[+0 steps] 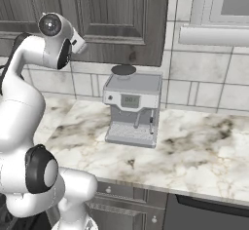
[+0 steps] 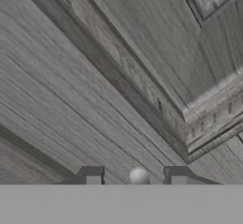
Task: Move the mustard and condiment bottle from the cabinet to the dining counter.
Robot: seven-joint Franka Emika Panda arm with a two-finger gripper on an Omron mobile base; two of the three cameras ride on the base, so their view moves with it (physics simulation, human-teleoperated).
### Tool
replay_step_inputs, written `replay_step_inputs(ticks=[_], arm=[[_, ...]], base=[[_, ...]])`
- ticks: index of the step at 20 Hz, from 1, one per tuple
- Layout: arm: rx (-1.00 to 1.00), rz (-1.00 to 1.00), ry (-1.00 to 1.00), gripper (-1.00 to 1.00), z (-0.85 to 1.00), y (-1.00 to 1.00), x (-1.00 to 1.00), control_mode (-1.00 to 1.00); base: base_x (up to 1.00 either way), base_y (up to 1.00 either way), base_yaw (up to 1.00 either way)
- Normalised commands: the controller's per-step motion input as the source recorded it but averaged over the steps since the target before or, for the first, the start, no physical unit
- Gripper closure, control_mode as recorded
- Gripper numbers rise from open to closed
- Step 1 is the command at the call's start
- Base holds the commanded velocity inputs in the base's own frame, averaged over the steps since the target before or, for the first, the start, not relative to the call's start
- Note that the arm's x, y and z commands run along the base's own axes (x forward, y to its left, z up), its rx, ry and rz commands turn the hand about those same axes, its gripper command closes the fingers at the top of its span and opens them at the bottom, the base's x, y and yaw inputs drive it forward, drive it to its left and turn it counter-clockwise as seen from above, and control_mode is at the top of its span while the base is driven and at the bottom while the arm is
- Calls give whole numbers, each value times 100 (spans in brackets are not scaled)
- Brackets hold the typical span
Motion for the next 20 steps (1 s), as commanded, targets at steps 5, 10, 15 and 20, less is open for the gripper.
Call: replay_step_inputs(ticks=[5, 10, 15, 20], arm=[[-2, 0, 7, 100, -9, 2, 0, -100], [0, 0, 0, 100, -7, 0, -32, -100], [0, 0, -13, 100, 2, -48, -100, -100], [0, 0, -8, 100, 1, -90, -100, -100]], base=[[0, 0, 0], [0, 0, 0], [0, 0, 0], [0, 0, 0]])
